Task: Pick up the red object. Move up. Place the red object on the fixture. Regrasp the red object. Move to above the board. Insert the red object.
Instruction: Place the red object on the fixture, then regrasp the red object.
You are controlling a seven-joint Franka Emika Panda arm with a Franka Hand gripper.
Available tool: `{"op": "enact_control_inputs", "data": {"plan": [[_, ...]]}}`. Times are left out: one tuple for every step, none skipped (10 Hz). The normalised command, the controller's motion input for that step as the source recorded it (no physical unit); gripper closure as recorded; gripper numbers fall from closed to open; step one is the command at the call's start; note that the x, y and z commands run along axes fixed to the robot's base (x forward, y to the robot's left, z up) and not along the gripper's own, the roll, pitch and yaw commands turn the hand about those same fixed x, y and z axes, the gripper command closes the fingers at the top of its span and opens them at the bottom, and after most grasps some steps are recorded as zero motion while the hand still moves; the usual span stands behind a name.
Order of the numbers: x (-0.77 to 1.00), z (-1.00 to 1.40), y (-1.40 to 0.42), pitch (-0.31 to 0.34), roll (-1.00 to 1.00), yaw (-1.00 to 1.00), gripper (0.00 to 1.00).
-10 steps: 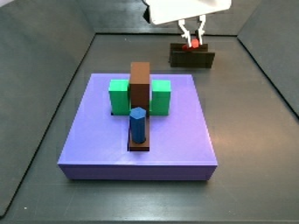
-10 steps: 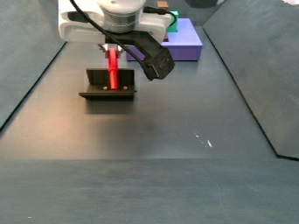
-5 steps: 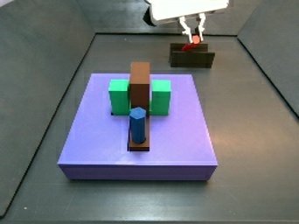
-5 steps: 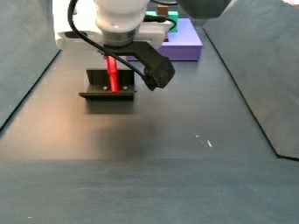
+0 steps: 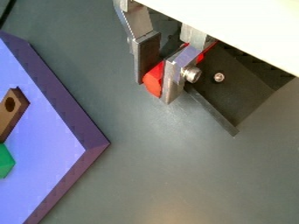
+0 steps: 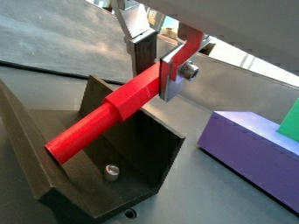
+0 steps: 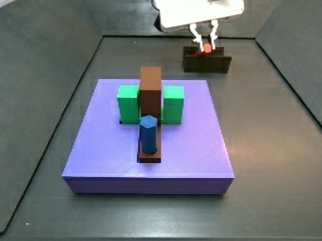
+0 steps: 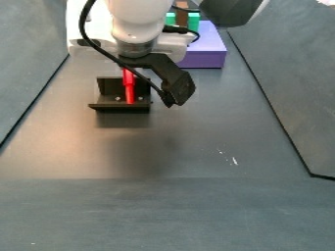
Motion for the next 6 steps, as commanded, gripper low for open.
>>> {"op": "enact_control_inputs", "data": {"plan": [[0.00,0.00,0.00,0.000,0.00,0.00,1.00],[0.00,0.00,0.00,0.000,0.00,0.00,0.00],[0.00,0.35,-0.09,0.031,0.70,0.00,0.00],[0.00,0.44,-0.08,0.049,0.81,0.00,0.00],[0.06,0.47,-0.12,0.080,1.00,0.11,0.00],[0.21,0.42,-0.12,0.151,1.00,0.25,0.00]]}}
